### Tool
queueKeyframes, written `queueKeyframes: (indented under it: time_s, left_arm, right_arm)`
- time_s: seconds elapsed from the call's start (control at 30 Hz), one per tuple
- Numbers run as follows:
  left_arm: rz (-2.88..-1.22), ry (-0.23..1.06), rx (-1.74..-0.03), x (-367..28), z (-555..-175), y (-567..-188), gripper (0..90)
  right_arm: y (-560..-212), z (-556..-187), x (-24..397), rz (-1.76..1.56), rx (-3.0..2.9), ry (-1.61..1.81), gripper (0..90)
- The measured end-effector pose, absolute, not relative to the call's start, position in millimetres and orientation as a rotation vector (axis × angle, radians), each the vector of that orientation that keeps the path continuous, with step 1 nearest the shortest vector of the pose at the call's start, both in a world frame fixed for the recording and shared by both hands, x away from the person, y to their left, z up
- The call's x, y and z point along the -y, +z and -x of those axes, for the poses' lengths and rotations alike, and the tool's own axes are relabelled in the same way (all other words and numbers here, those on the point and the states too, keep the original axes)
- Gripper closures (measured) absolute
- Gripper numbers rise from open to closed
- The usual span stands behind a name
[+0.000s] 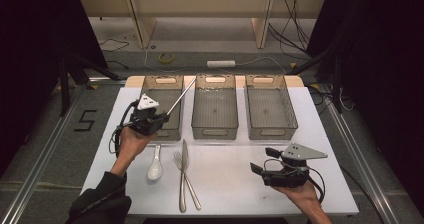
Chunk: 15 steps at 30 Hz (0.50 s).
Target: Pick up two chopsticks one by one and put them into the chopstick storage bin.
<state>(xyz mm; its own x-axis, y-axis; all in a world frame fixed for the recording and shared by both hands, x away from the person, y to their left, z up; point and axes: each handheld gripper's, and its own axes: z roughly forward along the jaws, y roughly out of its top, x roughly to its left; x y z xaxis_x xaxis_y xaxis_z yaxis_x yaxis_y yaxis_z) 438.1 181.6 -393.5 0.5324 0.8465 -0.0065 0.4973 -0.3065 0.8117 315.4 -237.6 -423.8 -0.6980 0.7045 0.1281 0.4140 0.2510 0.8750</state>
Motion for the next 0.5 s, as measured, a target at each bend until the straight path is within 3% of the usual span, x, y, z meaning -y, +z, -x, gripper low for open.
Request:
queueKeyframes:
  time_s: [0.5]
  left_arm:
    - [-1.885,0.591,-1.241,-207.0,-476.7,-401.3,85.8]
  right_arm:
    - [-423.6,-310.9,236.9,-1.018,-2.249,1.437,23.1]
